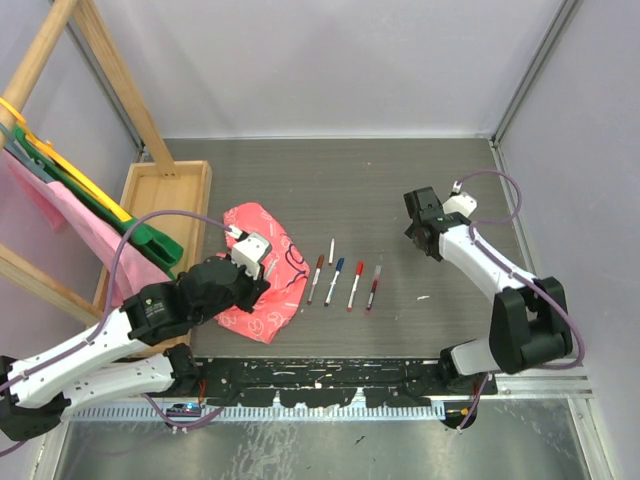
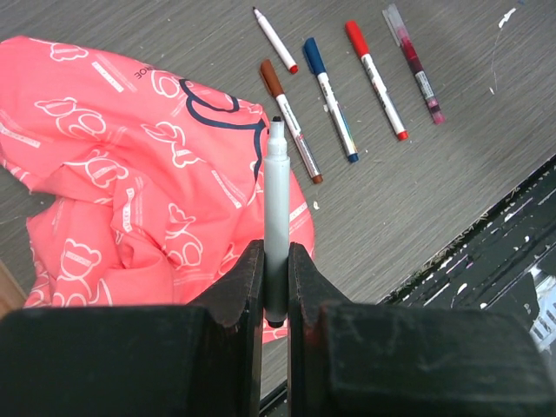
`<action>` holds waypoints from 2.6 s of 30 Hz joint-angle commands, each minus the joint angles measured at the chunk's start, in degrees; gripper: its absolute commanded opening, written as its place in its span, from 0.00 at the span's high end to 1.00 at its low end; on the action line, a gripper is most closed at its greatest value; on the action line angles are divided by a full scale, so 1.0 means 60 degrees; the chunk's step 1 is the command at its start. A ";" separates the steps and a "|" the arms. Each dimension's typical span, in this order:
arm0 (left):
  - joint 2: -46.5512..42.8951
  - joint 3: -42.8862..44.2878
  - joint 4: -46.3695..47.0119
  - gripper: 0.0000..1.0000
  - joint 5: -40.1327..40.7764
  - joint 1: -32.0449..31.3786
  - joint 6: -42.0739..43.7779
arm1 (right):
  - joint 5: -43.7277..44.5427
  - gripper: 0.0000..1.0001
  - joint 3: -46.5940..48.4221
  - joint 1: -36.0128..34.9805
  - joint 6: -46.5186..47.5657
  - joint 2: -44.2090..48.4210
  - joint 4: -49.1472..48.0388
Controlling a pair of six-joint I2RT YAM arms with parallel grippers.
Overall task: Insert the pens into the pen caps
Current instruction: Move the pen cap to the center of the board.
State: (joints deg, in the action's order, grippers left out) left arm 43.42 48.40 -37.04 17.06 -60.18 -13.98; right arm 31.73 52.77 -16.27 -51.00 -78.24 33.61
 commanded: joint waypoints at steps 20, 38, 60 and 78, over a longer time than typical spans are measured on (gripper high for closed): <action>0.0181 0.0330 0.0255 1.00 0.0260 0.0039 0.0269 | 0.0433 0.37 0.1890 0.0367 -0.0965 -0.3272 0.0103; 0.0444 0.0380 0.0244 1.00 0.0268 0.0040 0.0376 | 0.0328 0.42 0.1728 0.0597 -0.1041 -0.3846 -0.0092; 0.0359 0.0375 0.0225 1.00 0.0218 0.0040 0.0354 | 0.0187 0.64 0.0967 0.0776 -0.0764 -0.3621 -0.0466; 0.0376 0.0388 0.0240 1.00 0.0209 0.0031 0.0396 | 0.0200 0.83 -0.0245 0.0787 -0.0037 -0.2181 -0.0959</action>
State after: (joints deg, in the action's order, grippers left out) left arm 46.37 48.42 -37.15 18.22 -60.18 -12.49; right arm 32.14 54.65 -11.86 -52.21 -97.34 27.27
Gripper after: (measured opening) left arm 0.103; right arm 0.224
